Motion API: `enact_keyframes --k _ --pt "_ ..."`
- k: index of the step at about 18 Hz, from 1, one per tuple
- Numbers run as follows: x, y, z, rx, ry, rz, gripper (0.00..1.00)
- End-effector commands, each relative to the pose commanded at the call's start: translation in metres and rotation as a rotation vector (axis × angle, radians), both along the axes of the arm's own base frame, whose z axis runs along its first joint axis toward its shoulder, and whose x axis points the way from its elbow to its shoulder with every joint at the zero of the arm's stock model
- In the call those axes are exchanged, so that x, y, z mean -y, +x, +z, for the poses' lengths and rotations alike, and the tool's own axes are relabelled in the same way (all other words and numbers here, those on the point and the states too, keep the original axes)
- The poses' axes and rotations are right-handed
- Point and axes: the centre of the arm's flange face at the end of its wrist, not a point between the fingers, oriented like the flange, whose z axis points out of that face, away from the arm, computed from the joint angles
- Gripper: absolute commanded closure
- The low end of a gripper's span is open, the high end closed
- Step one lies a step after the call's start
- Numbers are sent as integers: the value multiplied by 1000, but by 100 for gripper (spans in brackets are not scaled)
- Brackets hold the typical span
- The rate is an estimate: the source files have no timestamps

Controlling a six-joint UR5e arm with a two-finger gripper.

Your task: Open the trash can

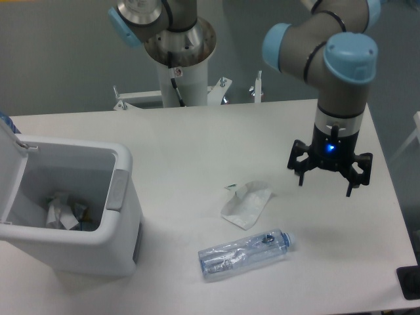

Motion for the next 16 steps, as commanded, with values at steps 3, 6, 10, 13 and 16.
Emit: enact_keyframes --k 3,6,10,13,16 --pt "-1 0 -1 2 -3 -1 0" --pt "-1 0 -1 -1 -1 -1 0" --pt "-1 -1 -2 -1 -1 -1 0" --pt "-2 -2 -3 -1 -1 -1 0" --pt "-1 -1 -4 -3 -20 0 0"
